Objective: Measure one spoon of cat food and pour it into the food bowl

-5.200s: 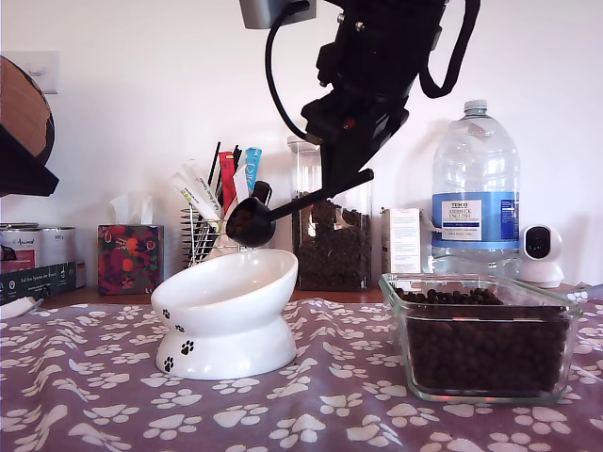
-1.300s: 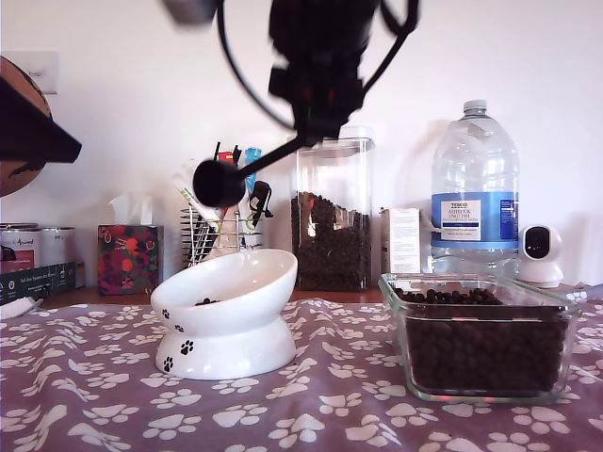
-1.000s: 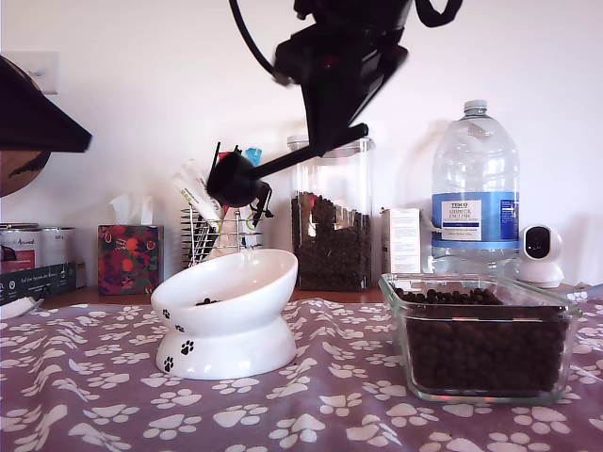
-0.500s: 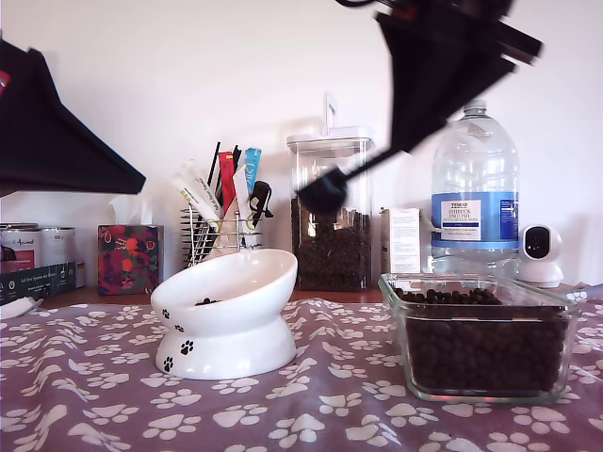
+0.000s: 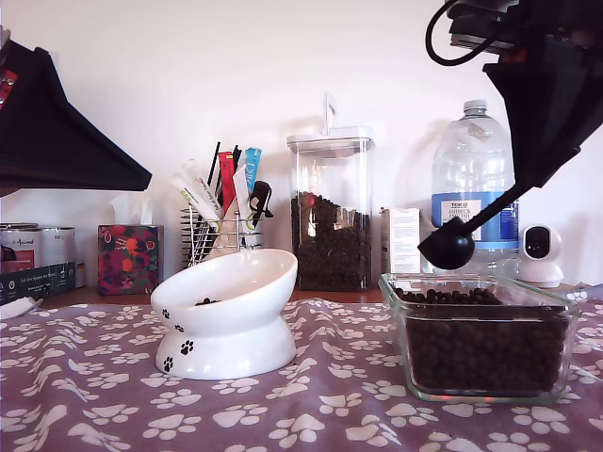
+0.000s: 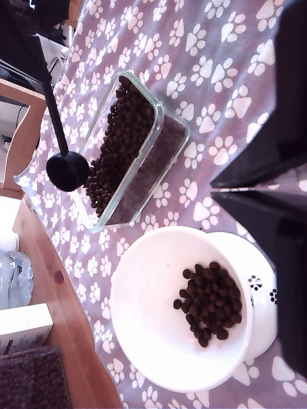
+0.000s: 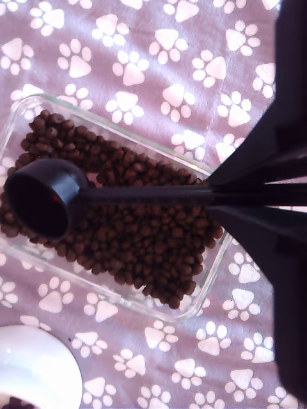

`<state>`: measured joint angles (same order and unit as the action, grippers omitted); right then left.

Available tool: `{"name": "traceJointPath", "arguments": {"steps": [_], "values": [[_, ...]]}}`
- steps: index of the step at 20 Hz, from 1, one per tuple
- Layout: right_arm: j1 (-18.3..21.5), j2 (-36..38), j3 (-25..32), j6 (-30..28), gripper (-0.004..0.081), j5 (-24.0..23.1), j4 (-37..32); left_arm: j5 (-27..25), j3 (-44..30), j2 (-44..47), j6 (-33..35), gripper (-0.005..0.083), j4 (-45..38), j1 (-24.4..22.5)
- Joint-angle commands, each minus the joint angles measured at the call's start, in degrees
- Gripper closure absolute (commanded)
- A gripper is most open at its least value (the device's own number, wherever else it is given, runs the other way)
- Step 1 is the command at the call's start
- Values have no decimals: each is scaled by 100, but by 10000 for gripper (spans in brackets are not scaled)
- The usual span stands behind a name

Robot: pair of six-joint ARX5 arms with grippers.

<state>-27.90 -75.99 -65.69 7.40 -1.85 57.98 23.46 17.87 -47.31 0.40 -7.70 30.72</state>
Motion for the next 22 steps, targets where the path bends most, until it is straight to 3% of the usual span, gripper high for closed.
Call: {"name": "traceJointPath", "arguments": {"steps": [1,6,10,12,16,17,19,22], "values": [[55,-164,-74,-33,783,26,-46,0,-7,7,31,794,-76,20],[61,-728,-74,-28,753,44,-111,0,-7,7,28,794,-94,20],[59,-852,-74,-120,536,42,-195,0,-7,7,26,794,-92,20],[61,-826,-77,-201,482,42,-195,0,-7,7,26,794,-94,20],[68,-807,-77,-334,487,44,-57,0,-7,7,26,794,-92,20],[59,-778,-77,-339,537,42,-66,0,-7,7,26,794,-94,20],[52,-590,-74,-455,761,37,-372,-2,-7,7,31,794,-96,20],[55,-166,-72,-448,780,-4,-1593,-142,-7,4,181,794,-133,13]]}}
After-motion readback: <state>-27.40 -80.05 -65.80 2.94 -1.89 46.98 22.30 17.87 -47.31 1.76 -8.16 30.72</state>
